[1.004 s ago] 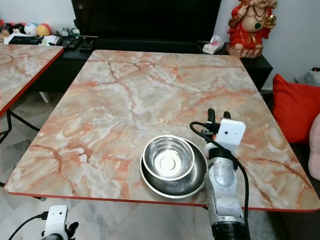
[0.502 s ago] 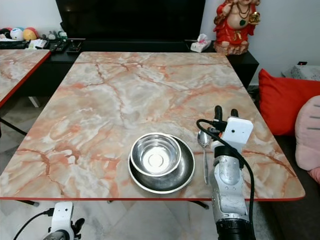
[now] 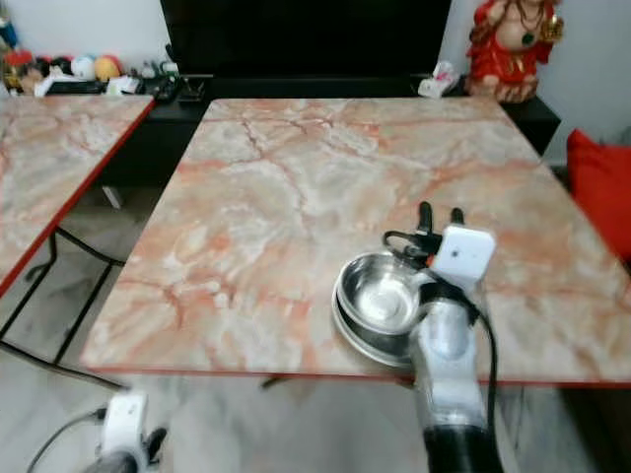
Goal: Setting the table
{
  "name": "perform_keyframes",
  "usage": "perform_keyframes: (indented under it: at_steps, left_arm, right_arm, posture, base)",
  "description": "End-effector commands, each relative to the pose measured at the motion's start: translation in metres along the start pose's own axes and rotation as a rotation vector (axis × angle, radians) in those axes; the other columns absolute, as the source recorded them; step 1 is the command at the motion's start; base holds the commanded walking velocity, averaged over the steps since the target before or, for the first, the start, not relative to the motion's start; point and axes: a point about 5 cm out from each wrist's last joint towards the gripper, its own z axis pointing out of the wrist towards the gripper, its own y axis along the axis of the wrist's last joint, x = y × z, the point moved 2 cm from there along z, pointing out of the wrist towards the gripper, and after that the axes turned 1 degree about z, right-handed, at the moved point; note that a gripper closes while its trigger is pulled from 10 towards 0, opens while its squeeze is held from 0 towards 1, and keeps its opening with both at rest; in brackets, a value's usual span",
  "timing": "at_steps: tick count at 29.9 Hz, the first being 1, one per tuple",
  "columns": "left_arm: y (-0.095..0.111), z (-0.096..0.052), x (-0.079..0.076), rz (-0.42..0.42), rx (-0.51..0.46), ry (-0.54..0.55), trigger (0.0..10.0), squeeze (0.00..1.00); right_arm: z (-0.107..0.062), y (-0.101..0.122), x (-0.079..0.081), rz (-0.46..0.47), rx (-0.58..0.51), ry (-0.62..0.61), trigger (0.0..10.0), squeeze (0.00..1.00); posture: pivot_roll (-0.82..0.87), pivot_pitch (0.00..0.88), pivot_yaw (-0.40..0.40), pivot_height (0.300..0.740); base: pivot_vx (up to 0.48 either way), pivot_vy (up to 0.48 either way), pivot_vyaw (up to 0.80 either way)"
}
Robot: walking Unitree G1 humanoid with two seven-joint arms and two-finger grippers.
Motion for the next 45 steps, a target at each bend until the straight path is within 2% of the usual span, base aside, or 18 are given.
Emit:
perform_keyframes:
  at_steps: [1, 23, 45]
  left_arm:
    - [0.003, 0.000, 0.009, 0.005, -0.007, 0.023, 10.0, 0.00]
    - [-0.001, -0.001, 0.010, -0.005, -0.001, 0.033, 10.0, 0.00]
    - [-0.005, -0.002, 0.014, -0.008, 0.015, 0.039, 10.0, 0.00]
  right_arm:
    - [0.003, 0.008, 0.006, 0.014, -0.036, 0.010, 10.0, 0.00]
    - [0.003, 0.010, 0.012, -0.010, -0.045, 0.048, 10.0, 0.00]
    - [0.002, 0.010, 0.020, -0.005, -0.052, 0.075, 10.0, 0.00]
  posture:
    - [0.02, 0.000, -0.008, 0.740]
    - [0.03, 0.000, -0.011, 0.740]
    - [0.04, 0.000, -0.009, 0.740]
  base:
    - [0.000, 0.480, 0.00]
    - [0.000, 0.480, 0.00]
    - [0.000, 0.480, 0.23]
